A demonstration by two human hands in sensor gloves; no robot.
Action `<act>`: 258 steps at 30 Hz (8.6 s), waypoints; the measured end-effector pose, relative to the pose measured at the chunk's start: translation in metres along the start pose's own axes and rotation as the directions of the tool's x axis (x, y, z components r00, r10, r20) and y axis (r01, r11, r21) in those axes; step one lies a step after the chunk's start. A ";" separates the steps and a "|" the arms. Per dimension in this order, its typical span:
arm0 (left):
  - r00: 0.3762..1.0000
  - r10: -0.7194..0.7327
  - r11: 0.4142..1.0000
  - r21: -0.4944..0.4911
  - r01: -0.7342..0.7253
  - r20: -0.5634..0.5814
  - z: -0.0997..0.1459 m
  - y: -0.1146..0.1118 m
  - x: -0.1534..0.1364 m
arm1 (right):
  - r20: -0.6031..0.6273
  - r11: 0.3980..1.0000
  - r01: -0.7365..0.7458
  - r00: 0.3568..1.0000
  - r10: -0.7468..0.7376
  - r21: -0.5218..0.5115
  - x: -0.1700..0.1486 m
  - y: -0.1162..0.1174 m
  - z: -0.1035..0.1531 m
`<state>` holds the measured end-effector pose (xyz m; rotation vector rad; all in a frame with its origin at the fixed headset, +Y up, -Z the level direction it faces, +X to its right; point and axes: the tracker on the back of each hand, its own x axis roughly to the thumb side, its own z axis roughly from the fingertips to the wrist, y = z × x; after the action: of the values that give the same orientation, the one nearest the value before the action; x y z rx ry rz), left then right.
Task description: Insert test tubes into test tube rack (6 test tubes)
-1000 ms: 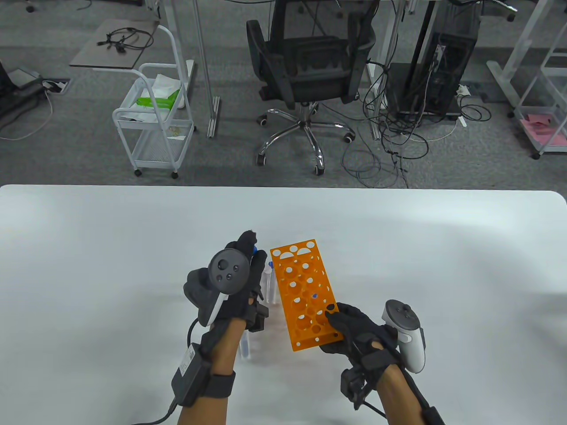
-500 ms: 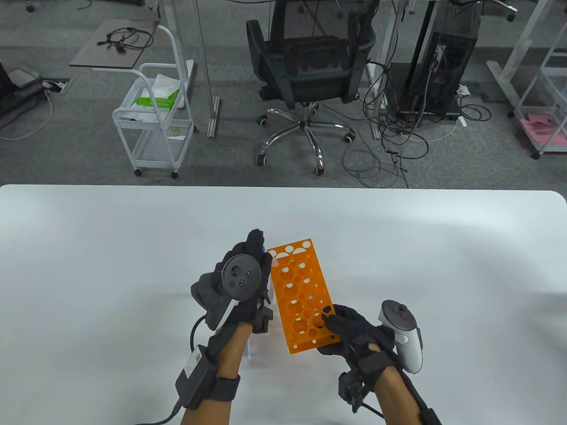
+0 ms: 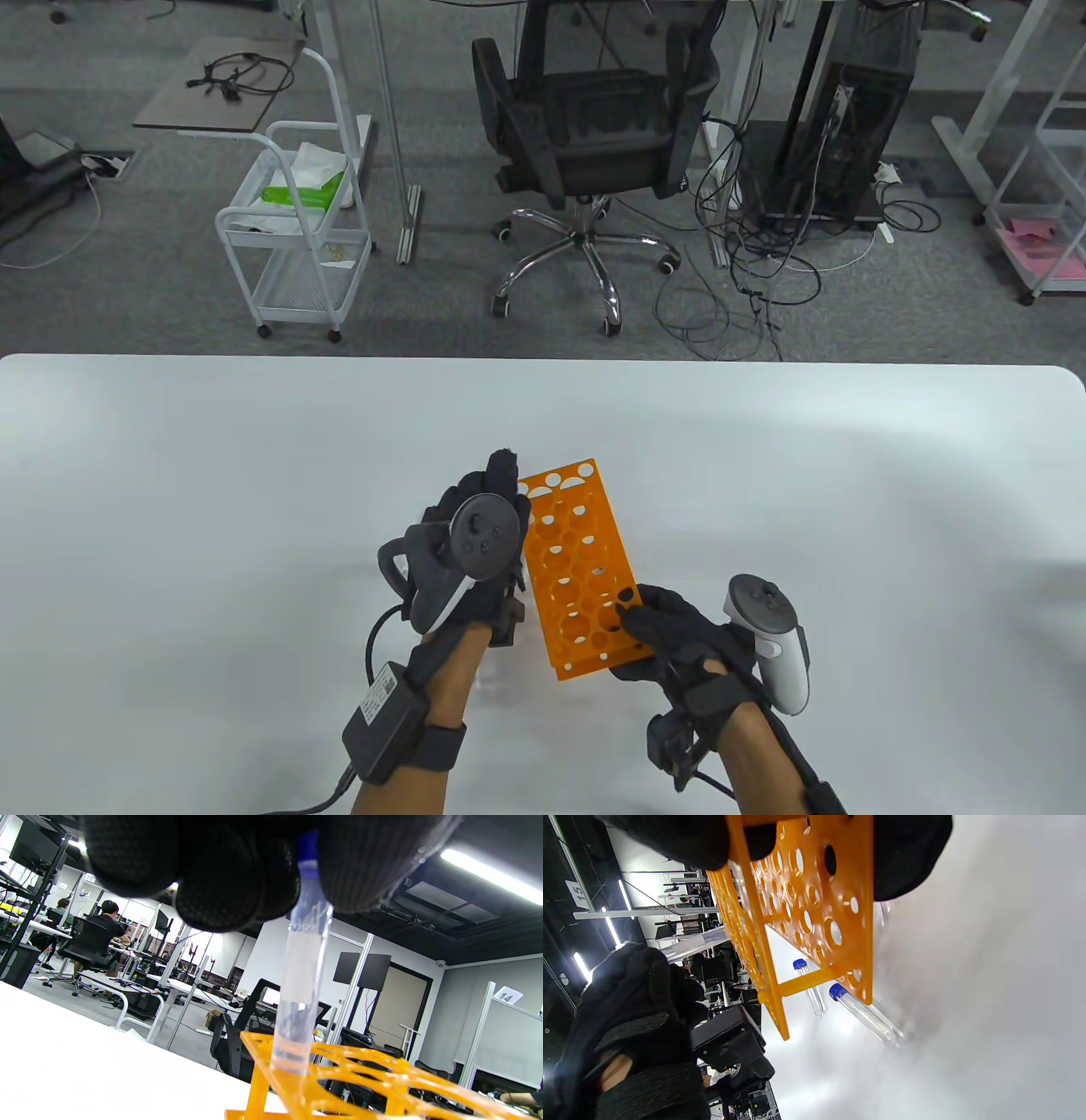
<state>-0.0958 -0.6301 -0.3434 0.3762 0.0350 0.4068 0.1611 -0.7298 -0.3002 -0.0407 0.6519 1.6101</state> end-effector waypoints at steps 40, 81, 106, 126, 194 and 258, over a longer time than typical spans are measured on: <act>0.988 0.123 0.963 -0.229 -0.141 -0.092 -0.007 -0.011 -0.036 | -0.005 1.000 0.025 1.000 -0.025 -0.004 0.000 -0.002 0.001; 0.843 -0.477 0.749 -0.616 0.242 -0.249 0.018 -0.112 -0.077 | 0.019 0.996 0.081 0.997 -0.081 -0.024 0.003 -0.013 0.004; 0.905 -0.281 0.837 -0.542 0.069 -0.319 0.010 -0.066 -0.055 | 0.006 0.992 0.124 0.992 -0.123 -0.027 0.001 -0.017 0.003; 0.971 -0.024 0.936 -0.346 -0.062 -0.239 0.005 -0.001 -0.025 | -0.007 0.994 0.106 0.994 -0.106 -0.039 0.000 -0.016 0.003; 0.993 0.071 0.987 -0.153 -0.056 0.095 0.023 -0.002 0.039 | 0.015 0.994 0.107 0.994 -0.106 -0.035 0.000 -0.016 0.003; 0.890 -0.368 0.779 -0.611 0.139 -0.268 -0.058 -0.123 -0.096 | 0.078 0.968 0.222 0.974 -0.214 -0.116 0.004 -0.048 0.018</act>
<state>-0.1429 -0.7524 -0.4460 -0.3228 0.3299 0.1900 0.2105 -0.7183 -0.3052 -0.1463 0.4793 1.4304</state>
